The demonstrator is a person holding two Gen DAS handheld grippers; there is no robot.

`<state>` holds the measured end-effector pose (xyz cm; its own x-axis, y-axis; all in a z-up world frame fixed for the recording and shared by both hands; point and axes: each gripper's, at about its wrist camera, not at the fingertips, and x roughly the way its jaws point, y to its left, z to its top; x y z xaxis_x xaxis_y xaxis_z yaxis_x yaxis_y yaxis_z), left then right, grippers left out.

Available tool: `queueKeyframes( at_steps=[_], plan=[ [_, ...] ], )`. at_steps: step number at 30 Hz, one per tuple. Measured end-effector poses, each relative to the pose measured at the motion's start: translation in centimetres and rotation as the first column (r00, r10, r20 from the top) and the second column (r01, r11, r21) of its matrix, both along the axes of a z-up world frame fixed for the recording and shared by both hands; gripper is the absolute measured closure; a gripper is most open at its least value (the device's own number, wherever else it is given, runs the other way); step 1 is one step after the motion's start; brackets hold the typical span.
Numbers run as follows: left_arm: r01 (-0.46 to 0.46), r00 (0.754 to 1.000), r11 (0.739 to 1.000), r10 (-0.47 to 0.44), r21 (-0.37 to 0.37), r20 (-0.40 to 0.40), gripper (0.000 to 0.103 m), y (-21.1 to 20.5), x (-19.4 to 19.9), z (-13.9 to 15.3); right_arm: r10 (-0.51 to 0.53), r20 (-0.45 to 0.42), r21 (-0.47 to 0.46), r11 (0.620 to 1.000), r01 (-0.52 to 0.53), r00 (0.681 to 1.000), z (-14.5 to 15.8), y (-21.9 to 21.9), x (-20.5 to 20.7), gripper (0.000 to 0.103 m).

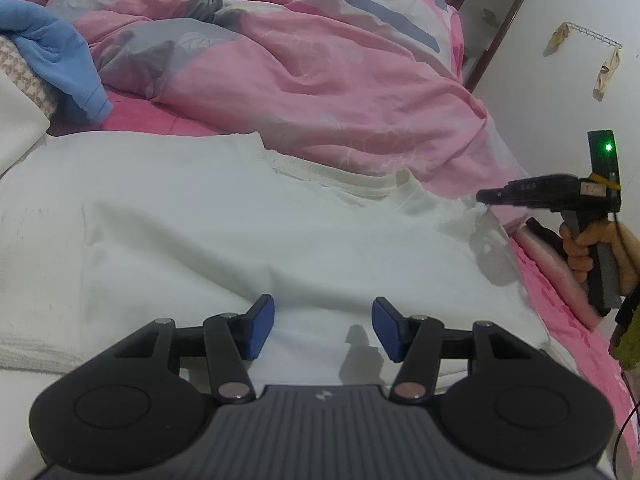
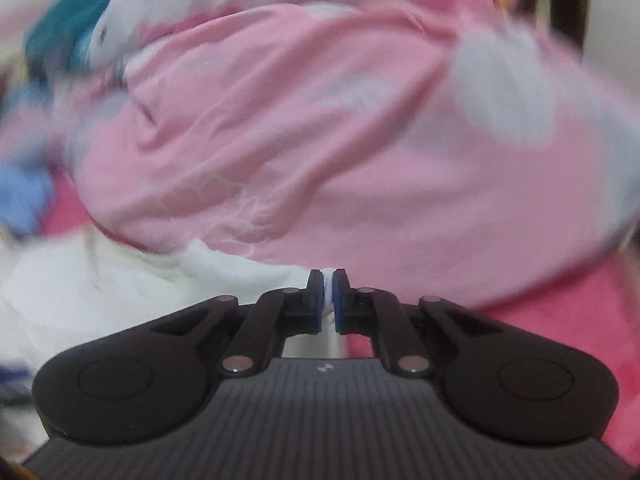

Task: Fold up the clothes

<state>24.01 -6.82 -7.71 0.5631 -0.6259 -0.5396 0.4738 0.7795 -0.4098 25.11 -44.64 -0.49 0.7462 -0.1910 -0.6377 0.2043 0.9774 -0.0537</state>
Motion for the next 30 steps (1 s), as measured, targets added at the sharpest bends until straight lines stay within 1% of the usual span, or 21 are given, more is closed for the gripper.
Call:
queueKeyframes(
  at_steps=[1, 3, 4, 5, 9, 11, 13, 16, 18, 19, 20, 23, 24, 28, 30],
  plan=[
    [0.000, 1.000, 1.000, 0.000, -0.002, -0.001, 0.047, 0.0, 0.0, 0.0, 0.004, 0.002, -0.077, 0.997, -0.004, 1.000, -0.1, 0.8, 0.2, 0.099],
    [0.001, 1.000, 1.000, -0.001, -0.004, -0.002, 0.047, 0.1, 0.0, 0.0, 0.017, 0.002, -0.227, 0.974, -0.016, 1.000, -0.2, 2.0, 0.2, 0.099],
    [0.001, 1.000, 1.000, -0.001, -0.005, -0.002, 0.047, 0.1, 0.0, 0.0, 0.020, -0.003, -0.272, 0.962, -0.020, 1.000, -0.2, 2.1, 0.1, 0.099],
    [0.001, 1.000, 1.000, -0.001, -0.006, -0.002, 0.047, 0.1, 0.0, 0.0, 0.014, 0.000, -0.291, 0.957, -0.013, 1.000, -0.1, 2.0, 0.0, 0.099],
    [0.002, 1.000, 1.000, -0.002, -0.009, -0.005, 0.047, 0.1, 0.0, 0.0, -0.085, 0.066, -0.174, 0.980, 0.095, 0.994, 0.9, 0.1, -0.1, 0.098],
    [0.003, 1.000, 1.000, -0.003, -0.011, -0.006, 0.047, 0.2, 0.0, 0.0, -0.144, 0.091, -0.076, 0.986, 0.151, 0.985, 1.5, -1.7, 0.0, 0.098],
    [0.003, 1.000, 1.000, -0.003, -0.014, -0.008, 0.047, 0.2, 0.1, 0.0, -0.169, 0.082, 0.024, 0.985, 0.168, 0.982, 1.7, -3.1, 0.0, 0.097],
    [0.003, 1.000, 1.000, -0.004, -0.018, -0.010, 0.047, 0.2, 0.2, 0.0, -0.175, 0.050, 0.186, 0.969, 0.163, 0.983, 1.3, -4.5, -0.6, 0.095],
    [0.003, 1.000, 1.000, -0.003, -0.021, -0.012, 0.048, 0.3, 0.2, -0.1, -0.184, 0.024, 0.301, 0.939, 0.168, 0.983, 0.6, -5.2, -1.2, 0.084],
    [0.003, 1.000, 1.000, -0.003, -0.021, -0.012, 0.047, 0.3, 0.2, -0.1, -0.183, 0.009, 0.338, 0.926, 0.169, 0.983, 0.1, -5.3, -1.5, 0.082],
    [0.003, 1.000, 1.000, -0.003, -0.021, -0.012, 0.047, 0.2, 0.2, -0.1, -0.176, -0.007, 0.360, 0.918, 0.167, 0.984, -0.4, -5.3, -1.7, 0.081],
    [0.003, 1.000, 1.000, -0.003, -0.022, -0.011, 0.047, 0.2, 0.2, -0.1, -0.133, -0.056, 0.337, 0.930, 0.144, 0.990, -1.8, -4.4, -1.4, 0.081],
    [0.003, 1.000, 1.000, -0.003, -0.023, -0.011, 0.047, 0.2, 0.1, -0.1, -0.137, -0.060, 0.328, 0.933, 0.149, 0.989, -2.1, -4.4, -1.0, 0.081],
    [0.003, 1.000, 0.999, -0.004, -0.048, -0.018, 0.047, 0.6, 0.3, -0.2, -0.265, -0.029, 0.355, 0.899, 0.257, 0.964, -2.6, -5.8, 0.0, 0.081],
    [0.004, 1.000, 0.998, -0.005, -0.065, -0.025, 0.047, 0.8, 0.4, -0.3, -0.330, -0.013, 0.380, 0.871, 0.310, 0.944, -2.6, -6.6, 0.2, 0.080]
  ],
)
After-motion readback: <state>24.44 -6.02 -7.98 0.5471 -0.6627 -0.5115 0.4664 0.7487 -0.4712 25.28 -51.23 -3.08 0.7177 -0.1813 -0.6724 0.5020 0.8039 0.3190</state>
